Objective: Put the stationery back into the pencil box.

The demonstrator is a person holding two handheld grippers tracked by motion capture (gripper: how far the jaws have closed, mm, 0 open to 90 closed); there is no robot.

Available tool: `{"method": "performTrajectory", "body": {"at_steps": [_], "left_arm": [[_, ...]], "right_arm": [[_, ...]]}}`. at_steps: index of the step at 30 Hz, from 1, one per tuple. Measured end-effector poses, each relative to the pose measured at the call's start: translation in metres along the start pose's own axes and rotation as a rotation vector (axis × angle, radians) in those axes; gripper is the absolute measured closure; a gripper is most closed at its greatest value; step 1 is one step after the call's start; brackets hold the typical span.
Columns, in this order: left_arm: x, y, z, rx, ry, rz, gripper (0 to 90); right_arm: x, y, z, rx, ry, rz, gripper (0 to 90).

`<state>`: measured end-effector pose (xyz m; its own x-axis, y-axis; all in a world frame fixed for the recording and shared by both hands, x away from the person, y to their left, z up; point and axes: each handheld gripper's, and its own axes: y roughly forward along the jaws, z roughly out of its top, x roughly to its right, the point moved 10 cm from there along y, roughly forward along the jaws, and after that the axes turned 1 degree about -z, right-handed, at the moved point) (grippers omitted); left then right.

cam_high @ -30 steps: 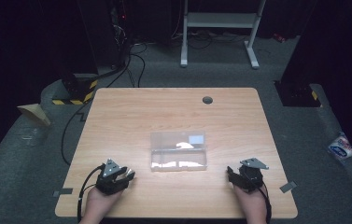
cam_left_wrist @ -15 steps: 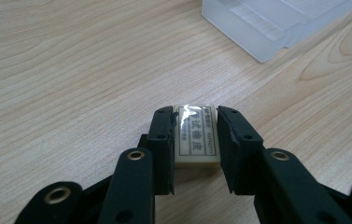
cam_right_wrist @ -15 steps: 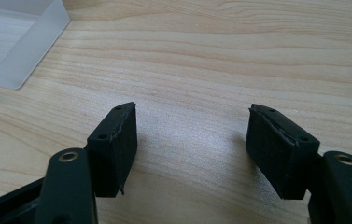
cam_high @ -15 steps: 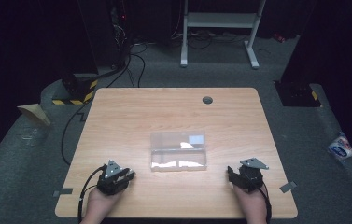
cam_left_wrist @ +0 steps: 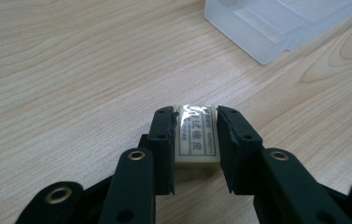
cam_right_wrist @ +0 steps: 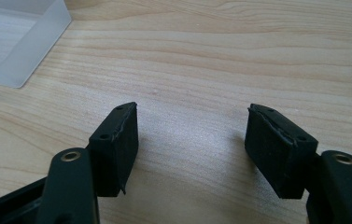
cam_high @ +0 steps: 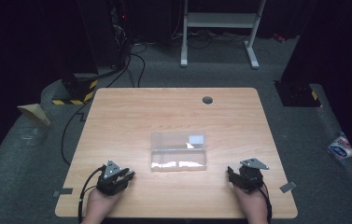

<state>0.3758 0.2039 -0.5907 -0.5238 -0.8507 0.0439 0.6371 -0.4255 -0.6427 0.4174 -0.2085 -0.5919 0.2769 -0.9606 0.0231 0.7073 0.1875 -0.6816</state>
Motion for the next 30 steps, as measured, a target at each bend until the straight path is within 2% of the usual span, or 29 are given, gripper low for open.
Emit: {"method": "performTrajectory", "body": {"at_steps": [4,8,11,14,17,18,21,25,27,29,30], "left_arm": [[0.001,-0.002,0.000,0.018,-0.004,-0.006,68.0],[0.003,-0.003,0.000,0.034,0.024,-0.012,67.9],[0.002,-0.005,0.001,0.051,0.003,0.022,68.0],[0.000,-0.007,0.001,0.047,0.004,0.061,68.0],[0.000,-0.009,0.001,0.040,-0.016,0.063,68.0],[-0.001,-0.015,0.005,0.058,-0.039,0.079,68.1],[-0.001,-0.020,0.009,0.060,-0.059,0.087,68.1],[0.003,-0.028,0.018,0.064,-0.039,0.098,68.1],[0.010,-0.033,0.023,0.080,-0.034,0.090,68.0],[0.013,-0.035,0.025,0.085,-0.038,0.086,68.0],[0.019,-0.040,0.029,0.105,-0.051,0.072,67.9]], "right_arm": [[0.000,0.000,0.000,0.001,-0.009,0.005,34.6],[0.000,0.000,0.000,0.000,-0.006,0.005,34.6],[0.000,0.000,0.000,0.001,-0.006,0.006,34.6],[0.000,0.000,0.000,0.001,-0.011,0.005,34.8],[0.001,0.000,0.000,0.003,-0.018,0.010,34.9],[0.002,0.000,0.000,0.005,-0.017,0.017,36.1],[0.002,0.000,0.001,0.003,-0.017,0.010,36.7],[0.002,0.001,0.001,0.002,-0.018,0.014,36.1],[0.001,0.001,0.002,0.003,-0.034,0.024,35.8],[0.001,0.001,0.002,0.001,-0.032,0.025,35.7],[0.000,0.002,0.002,0.002,-0.033,0.026,35.7]]}}
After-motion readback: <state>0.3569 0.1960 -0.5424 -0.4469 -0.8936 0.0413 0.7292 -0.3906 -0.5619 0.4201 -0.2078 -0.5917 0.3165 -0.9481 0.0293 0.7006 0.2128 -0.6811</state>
